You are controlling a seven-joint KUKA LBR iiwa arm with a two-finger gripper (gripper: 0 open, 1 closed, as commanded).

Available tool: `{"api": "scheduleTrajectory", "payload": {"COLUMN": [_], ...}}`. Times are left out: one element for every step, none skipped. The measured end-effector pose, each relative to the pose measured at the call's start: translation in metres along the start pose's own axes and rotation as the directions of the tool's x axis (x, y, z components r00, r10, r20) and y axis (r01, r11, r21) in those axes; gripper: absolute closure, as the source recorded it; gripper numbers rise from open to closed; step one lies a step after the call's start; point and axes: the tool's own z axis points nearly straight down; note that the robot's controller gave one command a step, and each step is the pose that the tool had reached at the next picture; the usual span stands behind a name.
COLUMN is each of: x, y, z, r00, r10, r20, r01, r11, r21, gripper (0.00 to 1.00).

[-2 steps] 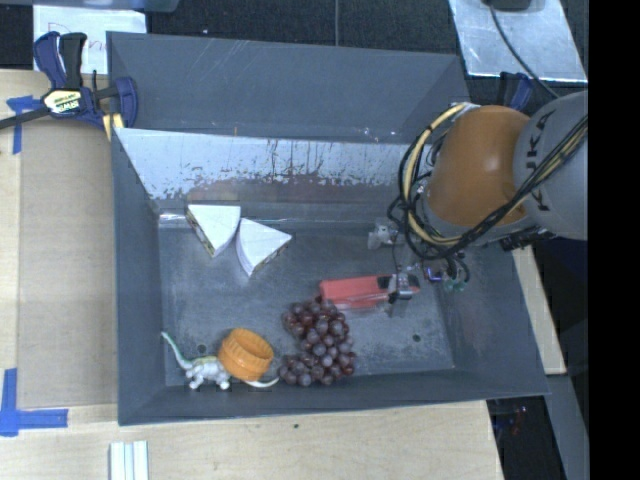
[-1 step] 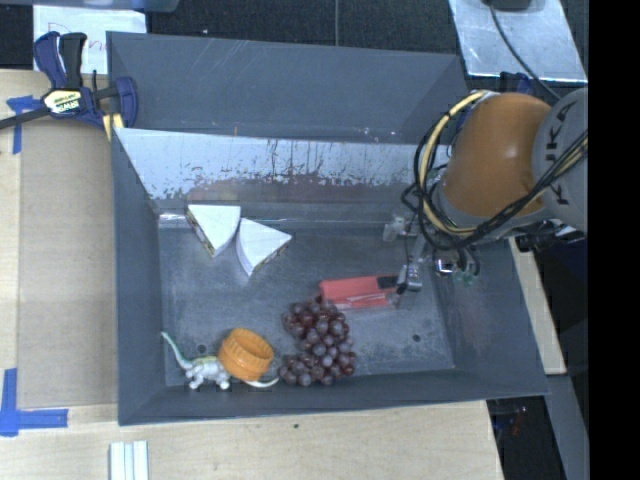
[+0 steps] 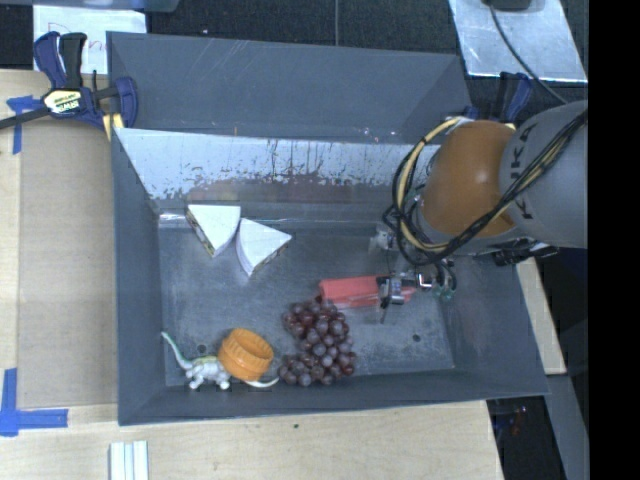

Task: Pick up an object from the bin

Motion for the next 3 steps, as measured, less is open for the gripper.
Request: {"api": "scheduleTrajectory", "payload": {"x": [-0.0091, -0.0092, -0.0093], "y": [0.0063, 0.0063, 0.0065], "z": [-0.0022, -0.0023, -0.0044], "r00": [0.993, 0.993, 0.992], "r10": [-0.117, -0.117, -0.118], "r20": [0.031, 0.031, 0.033], "r01": [0.117, 0.117, 0.118], "r11": [0.993, 0.993, 0.993], "r21": [0.0, 0.0, 0.0], "gripper": [1.0, 1.0, 1.0]}}
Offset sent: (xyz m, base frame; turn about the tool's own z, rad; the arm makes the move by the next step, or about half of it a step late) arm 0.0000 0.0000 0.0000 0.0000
